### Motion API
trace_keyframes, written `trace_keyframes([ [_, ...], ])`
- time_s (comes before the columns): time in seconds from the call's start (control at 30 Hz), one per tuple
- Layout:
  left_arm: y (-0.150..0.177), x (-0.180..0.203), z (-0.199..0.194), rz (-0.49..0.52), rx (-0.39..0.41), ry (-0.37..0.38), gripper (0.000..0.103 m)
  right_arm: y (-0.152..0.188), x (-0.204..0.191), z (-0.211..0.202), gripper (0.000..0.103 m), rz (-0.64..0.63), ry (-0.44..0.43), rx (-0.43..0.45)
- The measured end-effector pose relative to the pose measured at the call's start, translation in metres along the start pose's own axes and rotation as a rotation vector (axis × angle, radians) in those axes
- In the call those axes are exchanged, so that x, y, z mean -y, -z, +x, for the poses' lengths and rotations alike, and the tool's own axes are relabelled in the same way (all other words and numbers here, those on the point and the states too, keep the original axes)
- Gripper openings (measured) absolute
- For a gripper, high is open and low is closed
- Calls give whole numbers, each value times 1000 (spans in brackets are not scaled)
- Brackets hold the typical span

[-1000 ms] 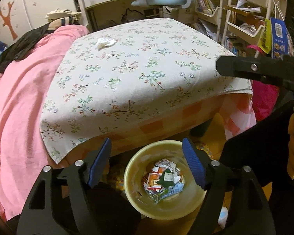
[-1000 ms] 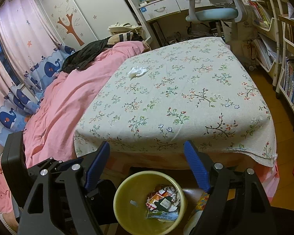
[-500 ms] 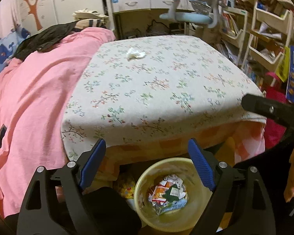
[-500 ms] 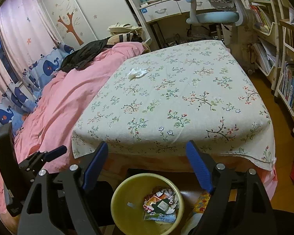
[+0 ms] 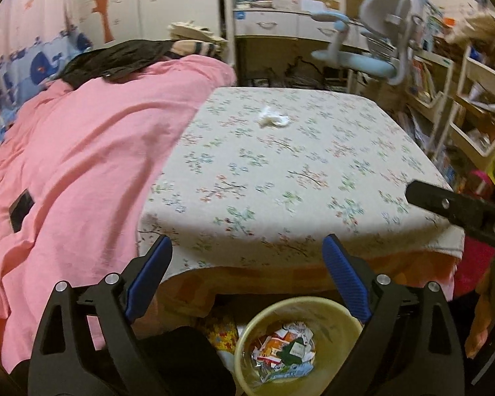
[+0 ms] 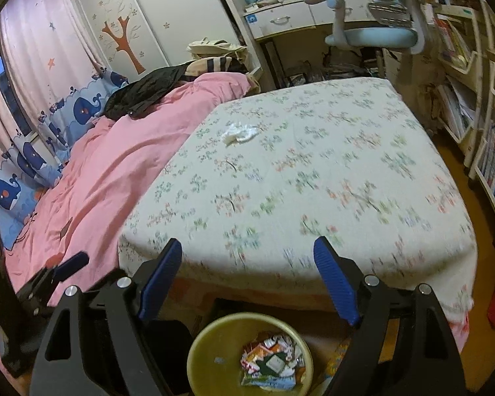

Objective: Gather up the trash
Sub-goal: 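Raise both tools and move the right tool toward the last white tissue, then grasp the last white tissue with the right tool and lift it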

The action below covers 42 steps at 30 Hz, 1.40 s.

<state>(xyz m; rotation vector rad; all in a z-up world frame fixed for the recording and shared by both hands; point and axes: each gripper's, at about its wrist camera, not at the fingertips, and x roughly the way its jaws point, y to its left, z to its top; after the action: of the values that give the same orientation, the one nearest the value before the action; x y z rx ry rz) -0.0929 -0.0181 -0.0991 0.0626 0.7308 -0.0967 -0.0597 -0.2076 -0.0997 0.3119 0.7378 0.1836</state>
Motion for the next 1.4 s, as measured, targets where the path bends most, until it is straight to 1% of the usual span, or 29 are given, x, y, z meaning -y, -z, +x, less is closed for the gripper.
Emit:
trace_keyframes([
  [0.2, -6, -20, 1, -99, 15, -34, 91, -41, -21, 48, 79, -72, -10, -31],
  [0.37, -10, -30, 4, -160, 10, -38, 92, -71, -32, 92, 79, -126, 2, -72],
  [0.53, -13, -31, 3, -173, 17, -30, 92, -97, -38, 136, 79, -138, 18, -108],
  [0.7, -14, -29, 3, -159, 18, -30, 93, -116, -40, 175, 79, -145, 48, -139],
  [0.87, -17, -32, 1, -169, 25, -24, 94, -134, -40, 206, 78, -134, 78, -157],
  [0.93, -17, -33, 1, -173, 21, -18, 94, -140, -40, 217, 76, -137, 92, -166],
  [0.97, -18, -33, 2, -176, 15, -15, 94, -144, -40, 223, 74, -138, 98, -175],
  [1.0, -18, -34, 3, -179, 10, -11, 94, -146, -40, 229, 70, -138, 104, -185],
  [1.13, -20, -35, 5, -185, 0, 0, 94, -150, -36, 242, 62, -133, 118, -214],
  [1.2, -20, -36, 5, -189, -1, 3, 94, -149, -35, 247, 51, -136, 124, -237],
  [1.27, -20, -36, 5, -193, -5, 6, 94, -147, -35, 250, 47, -149, 132, -244],
  [1.33, -20, -36, 6, -196, -9, 7, 94, -147, -36, 249, 31, -171, 141, -238],
  [1.37, -20, -36, 6, -197, -8, 6, 94, -146, -36, 249, 18, -177, 132, -240],
  [1.4, -21, -36, 6, -196, -7, 5, 94, -147, -36, 248, 12, -180, 124, -242],
])
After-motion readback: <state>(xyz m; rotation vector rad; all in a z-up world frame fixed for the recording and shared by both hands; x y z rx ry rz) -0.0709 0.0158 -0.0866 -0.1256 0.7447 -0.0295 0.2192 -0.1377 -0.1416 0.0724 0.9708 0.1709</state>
